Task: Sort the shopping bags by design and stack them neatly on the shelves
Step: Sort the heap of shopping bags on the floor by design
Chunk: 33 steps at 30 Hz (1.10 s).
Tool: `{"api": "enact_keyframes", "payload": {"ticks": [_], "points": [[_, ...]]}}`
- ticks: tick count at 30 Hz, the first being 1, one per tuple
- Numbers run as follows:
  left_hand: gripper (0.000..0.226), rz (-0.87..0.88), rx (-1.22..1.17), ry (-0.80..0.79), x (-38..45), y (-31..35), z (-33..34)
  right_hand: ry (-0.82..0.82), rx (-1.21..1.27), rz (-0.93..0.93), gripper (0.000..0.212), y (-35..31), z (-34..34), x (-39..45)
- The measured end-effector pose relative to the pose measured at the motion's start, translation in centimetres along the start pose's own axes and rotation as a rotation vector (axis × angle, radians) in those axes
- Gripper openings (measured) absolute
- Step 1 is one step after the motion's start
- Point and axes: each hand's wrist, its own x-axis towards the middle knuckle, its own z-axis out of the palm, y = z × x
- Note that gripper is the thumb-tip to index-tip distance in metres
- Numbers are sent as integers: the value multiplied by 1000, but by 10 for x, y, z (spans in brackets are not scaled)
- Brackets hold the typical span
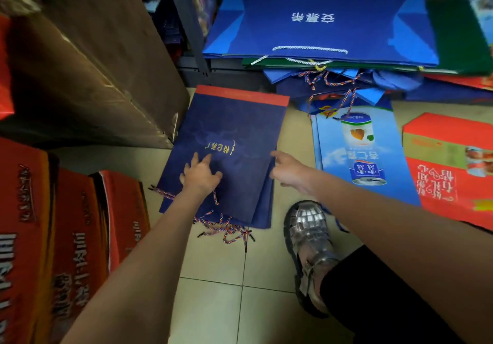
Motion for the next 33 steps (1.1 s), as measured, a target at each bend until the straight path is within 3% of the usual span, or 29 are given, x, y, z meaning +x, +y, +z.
{"api": "enact_keyframes", "payload": {"ticks": [8,17,22,26,30,33], "points": [[55,186,-35,91,-8,95,-28,211,-259,-113,56,-16,-151,-7],[52,510,15,209,-2,285,-39,444,-288,-114,62,34,-299,-16],[56,622,152,287,23,355,-19,799,-203,-74,57,82,-361,15],[58,624,241,232,41,370,0,772,53,-34,57,107,-376,39],[62,611,286,199,39,366,9,740,3,-54,56,86,-348,61],[68,633,318,186,32,361,2,766,345,-151,49,60,-327,69]]}}
